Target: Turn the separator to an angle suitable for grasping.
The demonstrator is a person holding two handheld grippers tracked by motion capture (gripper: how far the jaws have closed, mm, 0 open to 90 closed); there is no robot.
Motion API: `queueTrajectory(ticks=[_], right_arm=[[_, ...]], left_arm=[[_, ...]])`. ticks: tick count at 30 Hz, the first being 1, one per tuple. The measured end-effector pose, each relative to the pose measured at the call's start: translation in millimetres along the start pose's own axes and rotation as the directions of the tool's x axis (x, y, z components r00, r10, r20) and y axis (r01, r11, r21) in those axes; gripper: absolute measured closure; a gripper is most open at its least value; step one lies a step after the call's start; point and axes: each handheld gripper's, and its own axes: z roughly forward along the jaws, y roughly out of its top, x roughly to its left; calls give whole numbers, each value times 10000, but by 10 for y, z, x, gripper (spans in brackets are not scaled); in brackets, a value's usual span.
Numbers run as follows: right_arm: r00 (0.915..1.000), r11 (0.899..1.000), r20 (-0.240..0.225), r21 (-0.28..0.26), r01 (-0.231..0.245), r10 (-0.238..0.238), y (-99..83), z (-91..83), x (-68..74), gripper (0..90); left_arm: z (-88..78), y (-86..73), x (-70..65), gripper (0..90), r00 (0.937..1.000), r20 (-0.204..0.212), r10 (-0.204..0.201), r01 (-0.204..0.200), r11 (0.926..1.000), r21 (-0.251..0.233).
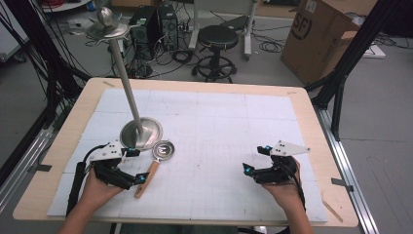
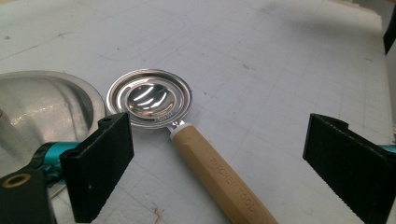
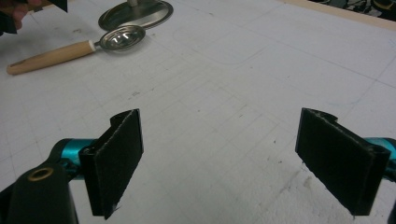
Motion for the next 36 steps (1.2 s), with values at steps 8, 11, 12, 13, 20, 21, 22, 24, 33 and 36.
queueTrajectory(ticks=[8,11,12,13,20,21,22,24,33,36], right_arm=[[10000,9999,29,98,-32,32,-14,6,-8,139],[10000,9998,49,173,25,-26,-17,20,-10,139],[10000,9998,36,206,24,-24,-18,21,-9,139],[10000,9997,47,226,66,-67,-20,25,-11,139],[9999,9992,56,403,84,-87,-37,44,-10,139],[9999,9992,56,403,84,-87,-37,44,-10,139],[9999,9990,77,441,67,-71,-38,50,-6,139],[9999,9987,78,508,87,-91,-38,63,0,139],[9998,9980,49,616,168,-171,-47,82,-2,140],[9998,9977,78,650,172,-178,-48,93,-1,141]], left_arm=[[133,-8,-18,168,9990,-439,-6,46,9960,890],[176,-15,-18,194,9984,-556,-59,123,9931,1163],[187,-17,-11,214,9983,-580,-70,142,9920,1256],[198,-22,-6,231,9981,-605,-94,173,9912,1311],[294,-66,-13,318,9976,-686,-59,198,9787,2041],[294,-66,-13,328,9976,-686,-59,198,9787,2041],[315,-72,-19,328,9978,-656,-20,161,9765,2149],[348,-79,-33,358,9976,-684,67,93,9731,2304],[336,-55,-54,473,9982,-585,103,43,9697,2442],[333,-47,-54,482,9986,-514,122,10,9681,2506]])
